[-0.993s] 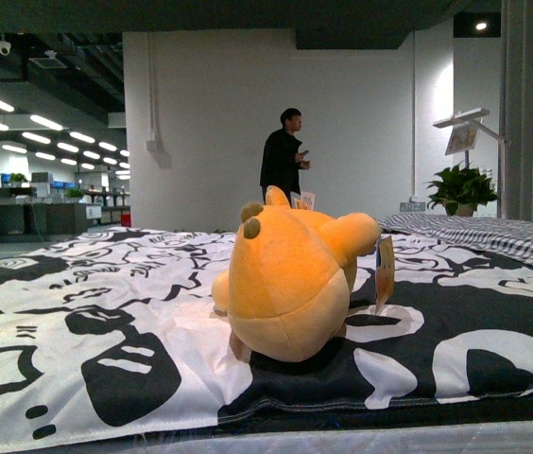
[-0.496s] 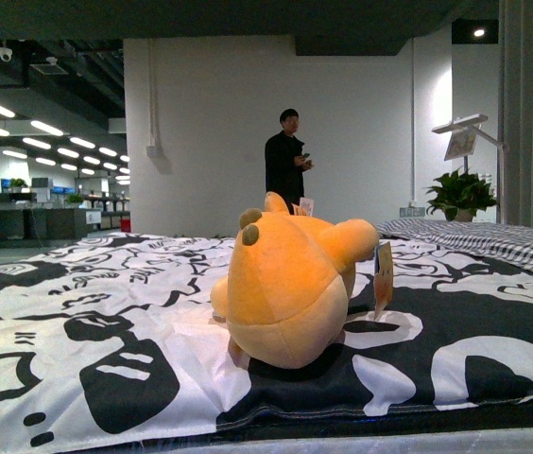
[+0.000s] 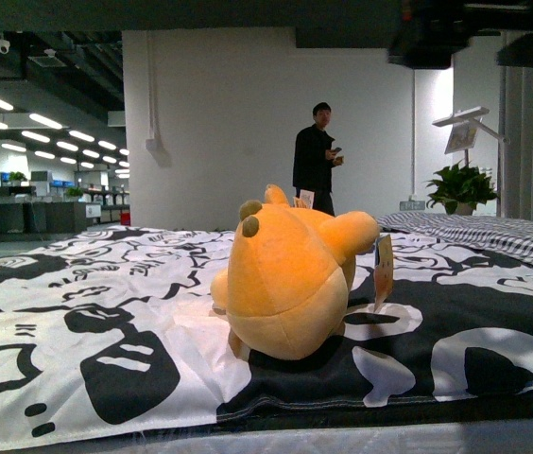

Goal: Put away toys

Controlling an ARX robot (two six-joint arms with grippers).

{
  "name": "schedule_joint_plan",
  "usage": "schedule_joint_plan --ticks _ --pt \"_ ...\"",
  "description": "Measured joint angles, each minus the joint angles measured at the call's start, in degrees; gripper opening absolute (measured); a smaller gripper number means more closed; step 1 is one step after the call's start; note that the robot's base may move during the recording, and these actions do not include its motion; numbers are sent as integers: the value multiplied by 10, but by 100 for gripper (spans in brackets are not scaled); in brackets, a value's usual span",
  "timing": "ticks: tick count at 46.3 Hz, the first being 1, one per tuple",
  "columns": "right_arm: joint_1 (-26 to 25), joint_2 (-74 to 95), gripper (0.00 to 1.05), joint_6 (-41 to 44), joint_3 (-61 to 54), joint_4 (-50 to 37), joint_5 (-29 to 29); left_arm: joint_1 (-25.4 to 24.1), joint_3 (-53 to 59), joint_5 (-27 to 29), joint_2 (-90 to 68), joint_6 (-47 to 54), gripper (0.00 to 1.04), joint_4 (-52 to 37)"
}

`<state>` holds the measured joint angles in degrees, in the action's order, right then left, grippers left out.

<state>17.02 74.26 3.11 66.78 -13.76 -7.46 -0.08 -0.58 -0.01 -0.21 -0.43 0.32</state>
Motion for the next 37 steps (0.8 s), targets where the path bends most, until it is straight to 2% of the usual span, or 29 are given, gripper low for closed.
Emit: schedule_joint_plan --ticks 7,15,23,37 --pt "77 73 104 18 56 0 -44 0 0 0 0 0 99 0" --pt "134 130 104 26 72 -2 -76 0 0 0 0 0 99 0" --pt "155 175 104 27 87 -11 -95 0 0 0 0 0 99 0" --pt "153 237 104 20 98 -40 -141 0 0 0 0 0 99 0"
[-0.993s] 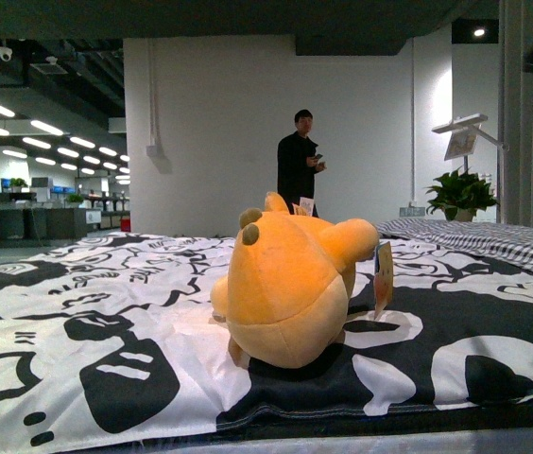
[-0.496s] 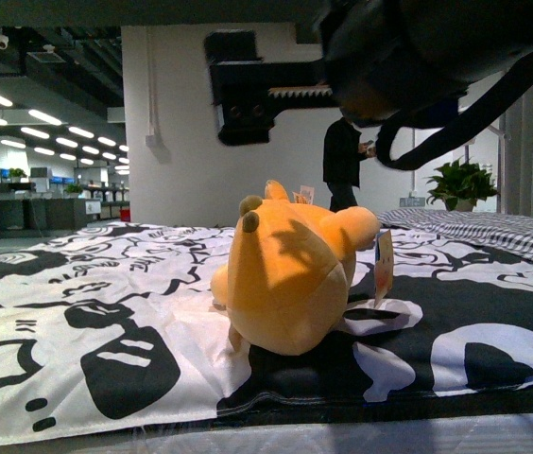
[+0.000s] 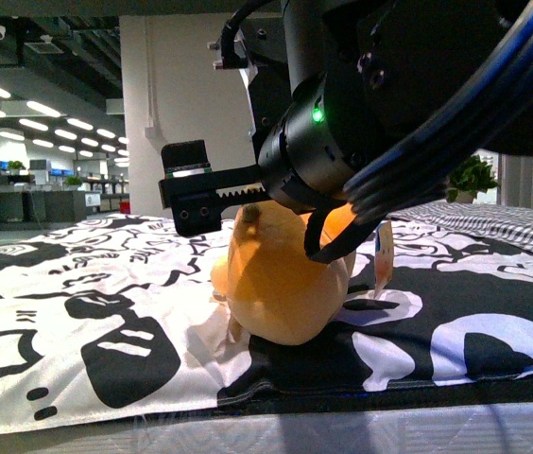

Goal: Put away toys

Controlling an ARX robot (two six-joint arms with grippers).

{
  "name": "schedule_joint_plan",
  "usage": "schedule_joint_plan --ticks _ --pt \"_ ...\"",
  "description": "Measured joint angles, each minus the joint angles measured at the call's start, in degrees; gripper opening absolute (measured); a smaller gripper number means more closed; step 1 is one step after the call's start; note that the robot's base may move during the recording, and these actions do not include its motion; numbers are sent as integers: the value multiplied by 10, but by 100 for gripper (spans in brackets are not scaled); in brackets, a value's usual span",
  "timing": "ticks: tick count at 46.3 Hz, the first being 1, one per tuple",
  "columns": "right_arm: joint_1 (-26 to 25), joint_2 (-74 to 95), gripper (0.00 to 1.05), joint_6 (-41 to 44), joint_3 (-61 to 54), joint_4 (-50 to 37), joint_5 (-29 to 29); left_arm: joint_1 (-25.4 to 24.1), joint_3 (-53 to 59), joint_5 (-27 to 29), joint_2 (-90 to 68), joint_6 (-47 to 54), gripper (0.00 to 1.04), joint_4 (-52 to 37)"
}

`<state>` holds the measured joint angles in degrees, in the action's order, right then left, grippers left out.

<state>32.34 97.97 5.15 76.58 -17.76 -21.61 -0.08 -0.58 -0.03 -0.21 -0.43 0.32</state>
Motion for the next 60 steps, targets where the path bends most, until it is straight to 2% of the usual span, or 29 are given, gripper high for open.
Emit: schedule_joint_plan --ticks 12,38,48,60 --pt "-17 25 104 -26 -9 -12 -12 0 0 0 0 0 99 0" --pt "-10 54 104 -39 -52 -59 -43 0 0 0 0 0 99 0" --pt "-12 45 72 -38 -59 -76 -47 0 0 0 0 0 99 0" --pt "-20 -14 34 -38 -62 -77 -13 0 0 0 0 0 99 0"
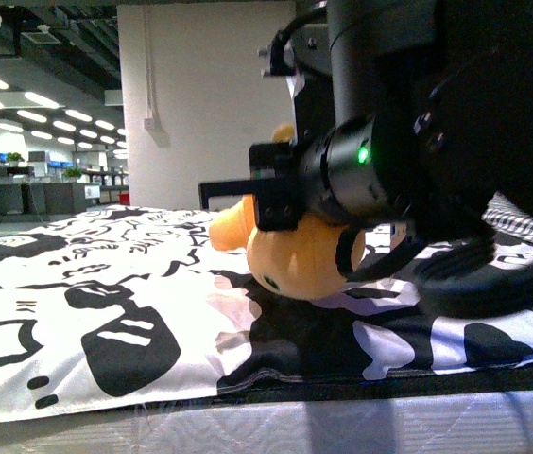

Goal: Put away toys

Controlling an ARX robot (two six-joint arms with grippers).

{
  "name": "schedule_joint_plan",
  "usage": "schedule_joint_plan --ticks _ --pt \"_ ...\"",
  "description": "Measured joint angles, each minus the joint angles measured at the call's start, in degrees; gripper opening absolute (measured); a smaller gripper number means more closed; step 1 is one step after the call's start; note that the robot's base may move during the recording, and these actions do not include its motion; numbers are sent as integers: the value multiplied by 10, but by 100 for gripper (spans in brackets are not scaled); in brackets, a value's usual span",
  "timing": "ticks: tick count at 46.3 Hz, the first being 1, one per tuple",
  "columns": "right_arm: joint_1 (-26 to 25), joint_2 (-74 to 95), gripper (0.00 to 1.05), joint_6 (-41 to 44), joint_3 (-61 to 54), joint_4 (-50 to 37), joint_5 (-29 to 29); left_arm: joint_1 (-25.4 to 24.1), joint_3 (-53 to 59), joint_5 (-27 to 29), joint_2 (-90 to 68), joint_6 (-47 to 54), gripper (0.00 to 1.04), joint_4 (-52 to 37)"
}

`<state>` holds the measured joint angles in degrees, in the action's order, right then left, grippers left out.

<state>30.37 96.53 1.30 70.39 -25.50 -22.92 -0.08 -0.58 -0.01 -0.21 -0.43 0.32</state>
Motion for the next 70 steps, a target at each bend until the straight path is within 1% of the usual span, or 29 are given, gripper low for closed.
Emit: schedule_joint_plan --ticks 4,5,10,13,21,27,34,42,46,57,59,64,70 --pt "-3 -33 21 0 0 6 21 0 0 0 0 0 99 0" --pt "-5 -40 19 0 0 8 26 0 0 0 0 0 99 0" --pt "-18 -89 19 0 0 33 61 0 0 0 0 0 99 0" --pt "-35 -127 19 -2 -2 50 88 0 0 0 0 0 99 0" --pt "-73 -211 19 -10 -33 68 137 0 0 0 0 0 99 0" --pt "-130 -305 19 -33 -90 84 187 0 0 0 0 0 99 0" --pt "-183 -372 19 -59 -146 90 233 0 0 0 0 0 99 0" --pt "-264 -469 19 -107 -238 95 292 0 0 0 0 0 99 0" --pt "-292 -512 19 -127 -279 97 315 0 0 0 0 0 99 0" --pt "-353 -659 19 -192 -419 134 350 0 0 0 0 0 99 0" --pt "-356 -677 19 -200 -435 142 349 0 0 0 0 0 99 0" --pt "-354 -726 19 -214 -470 167 337 0 0 0 0 0 99 0" --pt "-314 -787 19 -211 -511 194 285 0 0 0 0 0 99 0"
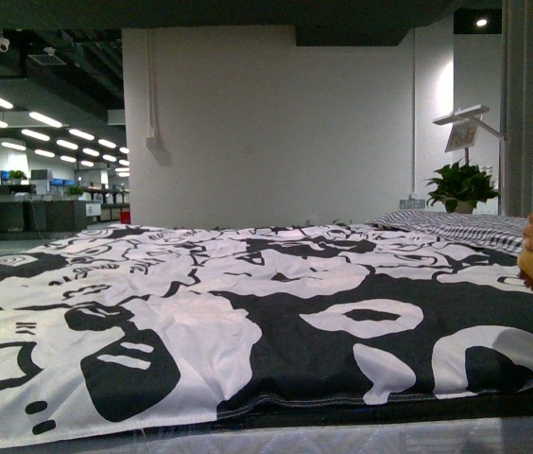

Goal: Put away toys

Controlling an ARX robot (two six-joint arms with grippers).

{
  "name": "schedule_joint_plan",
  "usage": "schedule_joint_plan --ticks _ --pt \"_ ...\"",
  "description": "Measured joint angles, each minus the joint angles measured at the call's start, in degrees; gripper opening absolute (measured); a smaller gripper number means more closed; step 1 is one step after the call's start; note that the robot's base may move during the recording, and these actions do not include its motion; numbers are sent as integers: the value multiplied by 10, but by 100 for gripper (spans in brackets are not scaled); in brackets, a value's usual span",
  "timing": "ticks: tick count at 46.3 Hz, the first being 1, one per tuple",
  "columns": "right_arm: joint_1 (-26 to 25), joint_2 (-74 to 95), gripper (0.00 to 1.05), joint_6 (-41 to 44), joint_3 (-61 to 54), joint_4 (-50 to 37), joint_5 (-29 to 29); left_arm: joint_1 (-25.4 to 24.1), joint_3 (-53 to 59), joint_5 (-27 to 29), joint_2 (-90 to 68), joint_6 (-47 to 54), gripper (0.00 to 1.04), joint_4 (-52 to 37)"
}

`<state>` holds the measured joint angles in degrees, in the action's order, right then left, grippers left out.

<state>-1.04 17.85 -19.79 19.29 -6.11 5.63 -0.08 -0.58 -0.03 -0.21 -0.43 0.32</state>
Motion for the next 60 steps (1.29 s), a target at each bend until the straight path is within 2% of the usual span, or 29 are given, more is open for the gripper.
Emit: schedule_joint_plan --ticks 5,13,19,26,38,40,50,60 --pt "74 -49 19 32 -42 -8 -80 0 0 0 0 0 99 0" --pt "246 -64 19 100 -133 -84 -251 0 0 0 0 0 99 0" --pt "302 -56 19 129 -162 -137 -297 0 0 0 0 0 99 0" --pt "288 -68 19 138 -178 -144 -295 0 0 0 0 0 99 0" --pt "143 -144 19 123 -186 -70 -215 0 0 0 0 0 99 0" --pt "132 -152 19 120 -186 -60 -214 0 0 0 0 0 99 0" --pt "158 -158 19 119 -189 -41 -225 0 0 0 0 0 99 0" --pt "159 -153 19 119 -189 -43 -226 0 0 0 0 0 99 0"
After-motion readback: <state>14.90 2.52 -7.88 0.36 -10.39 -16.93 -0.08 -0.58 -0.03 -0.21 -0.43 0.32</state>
